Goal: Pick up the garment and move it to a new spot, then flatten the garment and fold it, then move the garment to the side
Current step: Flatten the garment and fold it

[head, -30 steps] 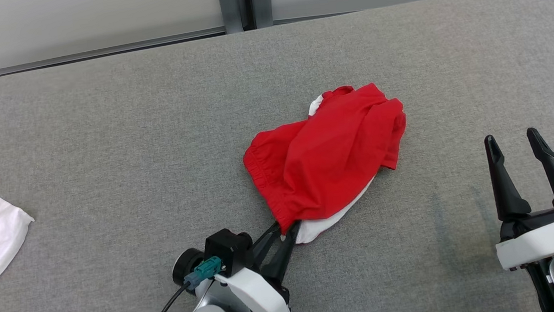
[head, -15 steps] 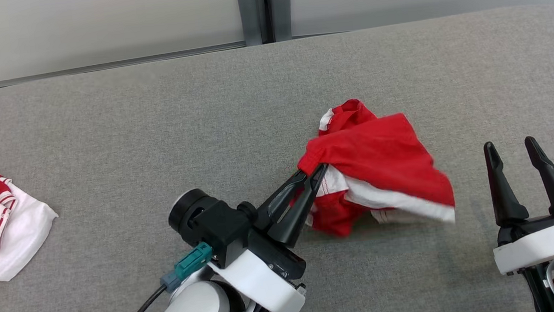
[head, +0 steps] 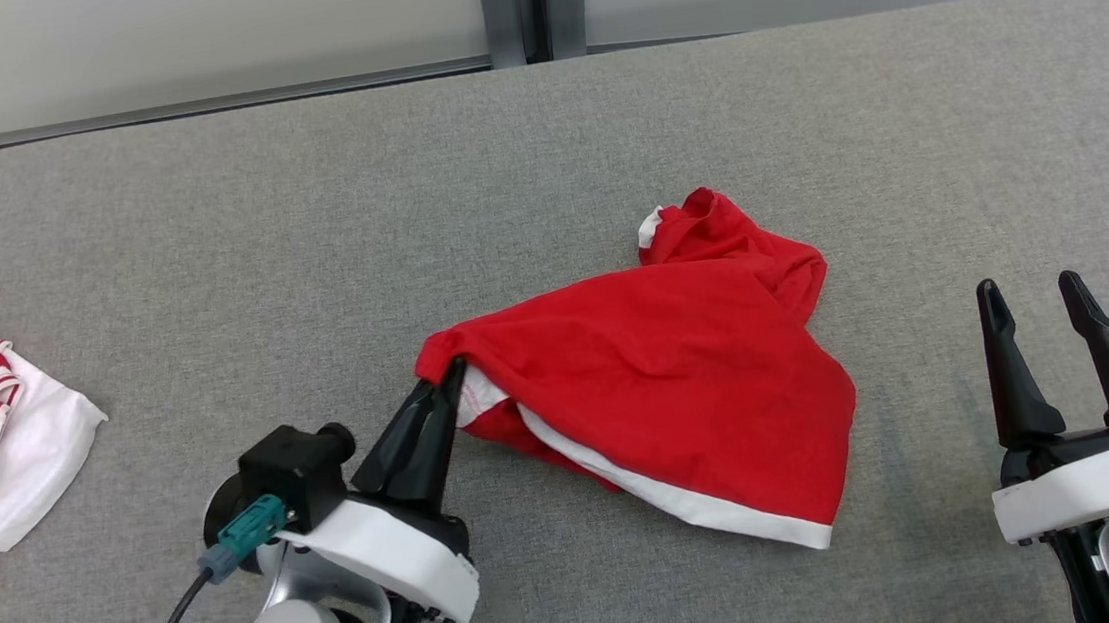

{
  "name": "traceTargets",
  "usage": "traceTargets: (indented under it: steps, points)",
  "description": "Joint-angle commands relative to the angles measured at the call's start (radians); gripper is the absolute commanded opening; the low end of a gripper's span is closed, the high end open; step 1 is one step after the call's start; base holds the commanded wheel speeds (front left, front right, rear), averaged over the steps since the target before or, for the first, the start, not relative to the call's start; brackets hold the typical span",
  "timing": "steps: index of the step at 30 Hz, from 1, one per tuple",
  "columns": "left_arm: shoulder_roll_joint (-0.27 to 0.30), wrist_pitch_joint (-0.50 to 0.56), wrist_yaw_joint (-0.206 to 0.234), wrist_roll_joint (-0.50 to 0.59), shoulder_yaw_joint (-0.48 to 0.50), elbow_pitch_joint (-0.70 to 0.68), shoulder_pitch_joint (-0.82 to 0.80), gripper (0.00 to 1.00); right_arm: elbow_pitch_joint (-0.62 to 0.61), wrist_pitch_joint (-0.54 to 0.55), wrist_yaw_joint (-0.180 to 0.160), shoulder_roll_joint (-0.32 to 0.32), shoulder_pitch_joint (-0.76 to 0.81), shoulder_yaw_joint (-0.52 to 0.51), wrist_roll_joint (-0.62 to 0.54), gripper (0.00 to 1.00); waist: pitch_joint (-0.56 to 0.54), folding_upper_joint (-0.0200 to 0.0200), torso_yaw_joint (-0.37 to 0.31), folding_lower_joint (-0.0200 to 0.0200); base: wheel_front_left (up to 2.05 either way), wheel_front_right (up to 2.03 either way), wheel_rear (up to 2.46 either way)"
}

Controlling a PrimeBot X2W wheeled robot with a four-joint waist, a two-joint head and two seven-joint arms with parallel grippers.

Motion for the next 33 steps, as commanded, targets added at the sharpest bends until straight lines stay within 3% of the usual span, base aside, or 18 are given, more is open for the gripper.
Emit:
traceTargets:
  steps: [1,10,11,12,20,27,33]
  points:
    - [0.0,-0.01,0.002,-0.014,0.013,0.026,0.009,0.0,-0.004,0.003,0.0,-0.007,-0.013,-0.002,0.003,1.0,0.013,0.0,0.003,0.0,0.0,0.0,0.0]
    - [-0.021,-0.091,-0.034,-0.075,0.067,0.291,-0.03,0.0,-0.013,0.013,0.0,-0.019,-0.027,-0.005,0.002,1.0,0.051,0.0,0.021,0.0,0.0,0.0,0.0]
    - [-0.024,-0.096,-0.033,-0.073,0.068,0.305,-0.036,0.45,-0.013,0.014,0.0,-0.02,-0.028,-0.005,0.002,1.0,0.051,0.0,0.023,0.0,0.0,0.0,0.0]
    - [-0.028,-0.105,-0.037,-0.074,0.07,0.314,-0.04,1.0,-0.013,0.014,0.0,-0.021,-0.028,-0.005,0.002,1.0,0.05,0.0,0.025,0.0,0.0,0.0,0.0]
    - [-0.02,-0.166,-0.009,-0.041,0.121,0.292,-0.035,1.0,-0.012,0.02,0.0,-0.026,-0.007,-0.011,-0.004,1.0,0.013,0.0,0.034,0.0,0.0,0.0,0.0]
    - [0.003,-0.176,0.044,0.054,0.211,0.169,0.003,1.0,-0.019,0.034,0.0,-0.028,0.018,-0.014,-0.013,1.0,-0.042,0.0,0.042,0.0,0.0,0.0,0.0]
    - [0.007,-0.175,0.06,0.113,0.28,0.096,0.07,1.0,-0.02,0.046,0.0,-0.029,0.049,-0.002,-0.021,1.0,-0.094,0.0,0.04,0.0,0.0,0.0,0.0]
